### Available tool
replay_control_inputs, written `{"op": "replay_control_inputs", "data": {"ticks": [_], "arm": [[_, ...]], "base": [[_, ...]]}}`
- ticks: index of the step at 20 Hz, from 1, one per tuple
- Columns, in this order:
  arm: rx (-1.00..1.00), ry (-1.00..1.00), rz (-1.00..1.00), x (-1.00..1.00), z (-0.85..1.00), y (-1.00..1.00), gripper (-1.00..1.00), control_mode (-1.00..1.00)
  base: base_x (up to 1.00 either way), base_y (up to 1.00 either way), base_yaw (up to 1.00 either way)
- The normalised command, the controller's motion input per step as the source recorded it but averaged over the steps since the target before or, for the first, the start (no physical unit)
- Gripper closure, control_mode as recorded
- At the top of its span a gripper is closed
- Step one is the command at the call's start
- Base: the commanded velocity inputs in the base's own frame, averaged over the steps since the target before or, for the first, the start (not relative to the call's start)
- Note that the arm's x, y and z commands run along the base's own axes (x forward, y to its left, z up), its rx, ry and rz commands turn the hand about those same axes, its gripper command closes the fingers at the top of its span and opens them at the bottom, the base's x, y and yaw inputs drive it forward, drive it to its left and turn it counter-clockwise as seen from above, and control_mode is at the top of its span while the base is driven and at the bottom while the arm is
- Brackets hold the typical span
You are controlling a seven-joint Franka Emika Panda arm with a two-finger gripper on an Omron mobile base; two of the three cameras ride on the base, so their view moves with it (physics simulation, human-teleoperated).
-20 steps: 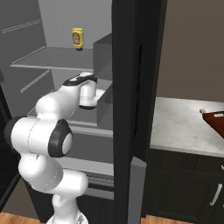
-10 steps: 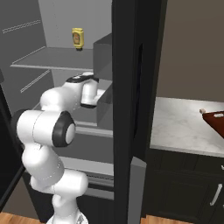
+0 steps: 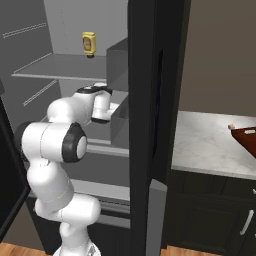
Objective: Take out the milk from the fridge and place it on the tray on the counter. Then take the sugar cube near the tray and place it in the tray.
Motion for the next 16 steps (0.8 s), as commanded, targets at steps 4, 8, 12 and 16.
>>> {"op": "replay_control_inputs", "data": {"ticks": [4, 8, 12, 16], "arm": [[0.00, 0.00, 0.02, 0.28, -0.17, 0.08, -1.00, -1.00], [0.00, 0.00, 0.03, 0.28, -0.07, 0.00, -1.00, -1.00], [0.00, 0.00, 0.03, 0.30, -0.04, 0.00, -1.00, -1.00], [0.00, 0.00, 0.03, 0.30, -0.05, 0.00, -1.00, -1.00]], "base": [[0.00, 0.00, 0.00], [0.00, 0.00, 0.00], [0.00, 0.00, 0.00], [0.00, 0.00, 0.00]]}}
